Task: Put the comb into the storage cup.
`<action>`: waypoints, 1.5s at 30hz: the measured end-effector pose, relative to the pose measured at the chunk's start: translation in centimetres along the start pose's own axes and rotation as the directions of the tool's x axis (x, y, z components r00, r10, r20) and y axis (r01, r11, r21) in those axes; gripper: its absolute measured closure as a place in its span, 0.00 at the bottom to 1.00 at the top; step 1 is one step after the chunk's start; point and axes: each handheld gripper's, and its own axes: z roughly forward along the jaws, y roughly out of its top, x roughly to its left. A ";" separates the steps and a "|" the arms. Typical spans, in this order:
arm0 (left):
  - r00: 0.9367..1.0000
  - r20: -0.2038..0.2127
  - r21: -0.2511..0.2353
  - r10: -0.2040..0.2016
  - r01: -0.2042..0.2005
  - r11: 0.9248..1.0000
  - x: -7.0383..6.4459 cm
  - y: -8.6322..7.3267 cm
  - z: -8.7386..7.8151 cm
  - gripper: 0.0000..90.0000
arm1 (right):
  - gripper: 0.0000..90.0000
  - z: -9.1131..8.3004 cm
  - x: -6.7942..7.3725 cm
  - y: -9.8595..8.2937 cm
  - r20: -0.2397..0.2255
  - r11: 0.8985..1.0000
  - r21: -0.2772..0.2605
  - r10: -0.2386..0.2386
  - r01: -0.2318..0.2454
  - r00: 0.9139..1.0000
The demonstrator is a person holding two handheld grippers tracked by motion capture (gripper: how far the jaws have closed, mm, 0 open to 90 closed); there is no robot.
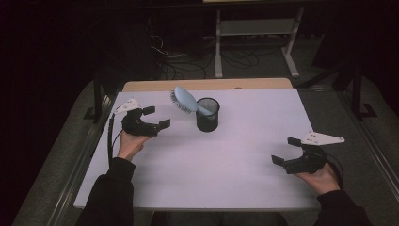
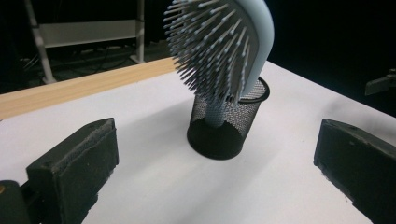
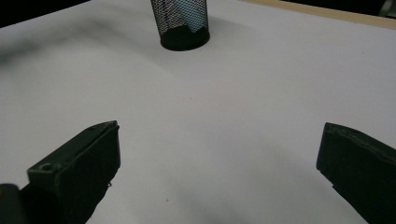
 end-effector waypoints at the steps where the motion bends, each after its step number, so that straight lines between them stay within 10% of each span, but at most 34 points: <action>1: 1.000 -0.003 -0.003 -0.003 0.003 1.000 0.0 -0.1 -0.1 0.00 | 0.00 0.0 0.0 0.0 0.000 1.000 0.000 -0.001 0.001 1.000; 45: 0.992 -0.126 -0.053 -0.025 0.018 0.998 -0.2 -7.0 -7.7 0.00 | 0.00 0.3 -0.1 -0.4 0.004 1.000 0.027 -0.001 0.000 1.000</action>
